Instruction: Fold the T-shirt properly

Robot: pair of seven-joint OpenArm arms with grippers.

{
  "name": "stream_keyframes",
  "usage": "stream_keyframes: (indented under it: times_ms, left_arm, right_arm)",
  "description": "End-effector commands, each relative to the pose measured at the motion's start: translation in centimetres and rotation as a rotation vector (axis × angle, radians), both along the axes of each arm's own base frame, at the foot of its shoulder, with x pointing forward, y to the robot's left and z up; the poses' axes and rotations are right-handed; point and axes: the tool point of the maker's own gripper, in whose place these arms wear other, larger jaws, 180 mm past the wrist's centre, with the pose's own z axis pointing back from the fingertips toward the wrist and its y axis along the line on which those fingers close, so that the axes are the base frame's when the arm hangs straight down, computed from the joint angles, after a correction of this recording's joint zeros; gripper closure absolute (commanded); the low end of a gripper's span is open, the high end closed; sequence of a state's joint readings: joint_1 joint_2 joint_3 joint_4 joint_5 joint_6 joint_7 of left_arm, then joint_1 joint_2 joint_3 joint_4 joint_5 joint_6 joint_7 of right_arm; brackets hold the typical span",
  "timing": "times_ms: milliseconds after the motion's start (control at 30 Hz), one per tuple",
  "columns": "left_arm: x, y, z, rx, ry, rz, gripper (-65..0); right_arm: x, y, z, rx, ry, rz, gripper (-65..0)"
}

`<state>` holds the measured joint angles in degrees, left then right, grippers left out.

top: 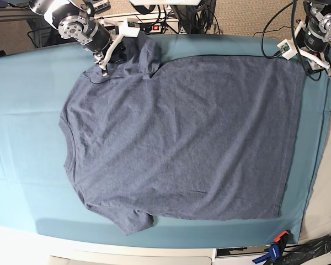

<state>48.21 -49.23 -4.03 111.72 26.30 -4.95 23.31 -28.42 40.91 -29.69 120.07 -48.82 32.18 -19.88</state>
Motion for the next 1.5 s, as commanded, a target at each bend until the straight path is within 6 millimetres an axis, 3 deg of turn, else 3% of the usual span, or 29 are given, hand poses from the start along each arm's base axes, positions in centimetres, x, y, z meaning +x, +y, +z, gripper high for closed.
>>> stream_keyframes:
  times_ms: [0,500,800,1233,1467]
  left_arm:
    - [0.6,0.0,0.6,0.007,-0.025,-0.019,-33.7]
    - [0.5,-0.8,0.4,-0.053,-0.016,-0.02,-33.7]
    - [1.9,-1.1,0.9,-0.083,-0.041,-0.004,-33.7]
    - [0.2,-2.1,-0.5,-0.151,0.066,0.006,-33.5]
    - [-1.1,-4.2,-1.9,-0.117,0.064,-0.071,-33.5]
  right_arm:
    - [0.4,0.1,0.8,0.009,-0.026,0.008,0.0]
    - [0.4,0.1,0.8,0.009,-0.026,0.008,0.0]
    - [1.5,0.2,1.3,0.017,-0.049,0.002,0.0]
    - [1.3,0.3,1.2,0.03,-0.036,-0.004,0.0]
    - [1.3,0.3,1.2,0.03,-0.036,-0.004,0.0]
